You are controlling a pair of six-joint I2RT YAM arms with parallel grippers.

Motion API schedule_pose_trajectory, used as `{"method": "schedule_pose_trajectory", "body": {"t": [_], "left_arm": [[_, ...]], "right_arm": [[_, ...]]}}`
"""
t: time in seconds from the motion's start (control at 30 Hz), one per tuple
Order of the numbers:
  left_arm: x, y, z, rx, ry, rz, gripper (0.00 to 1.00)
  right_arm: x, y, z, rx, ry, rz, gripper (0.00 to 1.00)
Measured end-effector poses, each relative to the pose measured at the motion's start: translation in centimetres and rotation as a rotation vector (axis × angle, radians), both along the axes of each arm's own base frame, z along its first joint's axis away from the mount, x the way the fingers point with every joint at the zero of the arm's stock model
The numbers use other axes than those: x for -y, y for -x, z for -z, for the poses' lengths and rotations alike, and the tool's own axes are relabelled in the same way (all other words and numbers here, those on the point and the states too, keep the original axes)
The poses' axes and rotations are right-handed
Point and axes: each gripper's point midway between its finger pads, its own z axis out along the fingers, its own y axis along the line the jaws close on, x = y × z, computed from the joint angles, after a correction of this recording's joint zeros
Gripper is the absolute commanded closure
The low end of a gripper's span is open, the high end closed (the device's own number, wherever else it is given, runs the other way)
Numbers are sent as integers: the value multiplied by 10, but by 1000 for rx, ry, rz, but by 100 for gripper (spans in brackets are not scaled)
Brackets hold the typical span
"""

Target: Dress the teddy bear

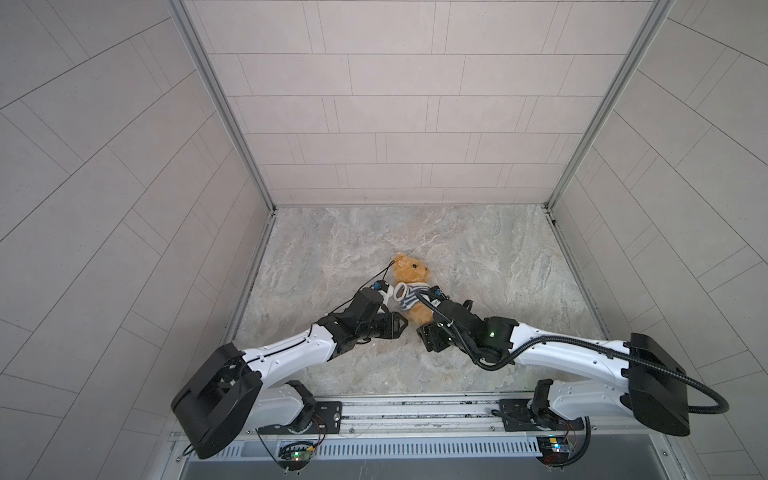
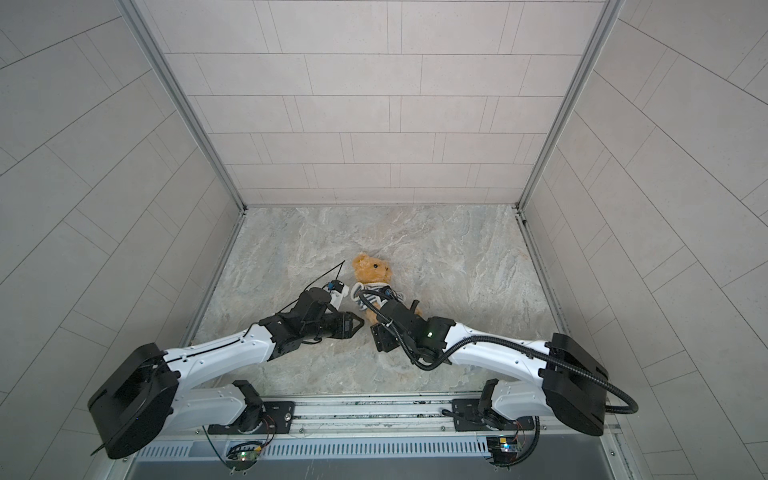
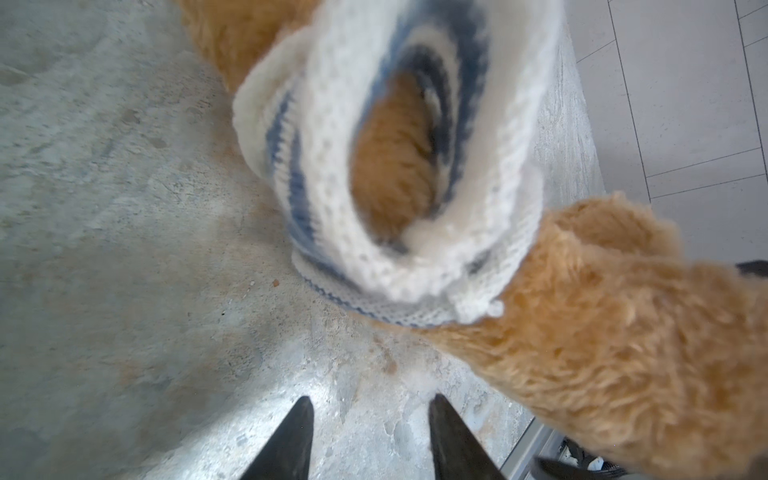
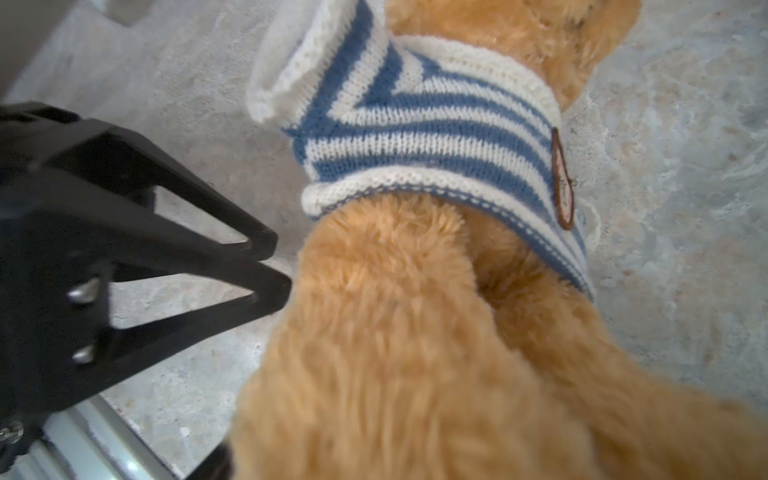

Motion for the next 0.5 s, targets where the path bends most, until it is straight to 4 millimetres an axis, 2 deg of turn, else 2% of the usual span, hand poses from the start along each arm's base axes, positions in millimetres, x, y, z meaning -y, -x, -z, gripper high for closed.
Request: {"method": "schedule_pose_trajectory", "body": {"t": [0.07, 0.13, 0.23, 0.4, 0.5], "left_arm": [[-1, 1, 1, -1, 5, -4, 52], [-2, 2, 0, 1, 10, -6, 52], [-5, 5, -5, 16, 26, -9, 52], [-13, 8, -29, 69, 68, -24, 53], [-21, 9, -48, 114, 97, -44, 55]], "right_arm": [[1, -3, 10, -15, 22, 10, 44], [2, -4, 15, -24, 32, 18, 49], [2, -6, 13, -18, 30, 22, 56], [3, -6, 4, 6, 25, 10, 71], [6, -5, -3, 30, 31, -11, 84]]}}
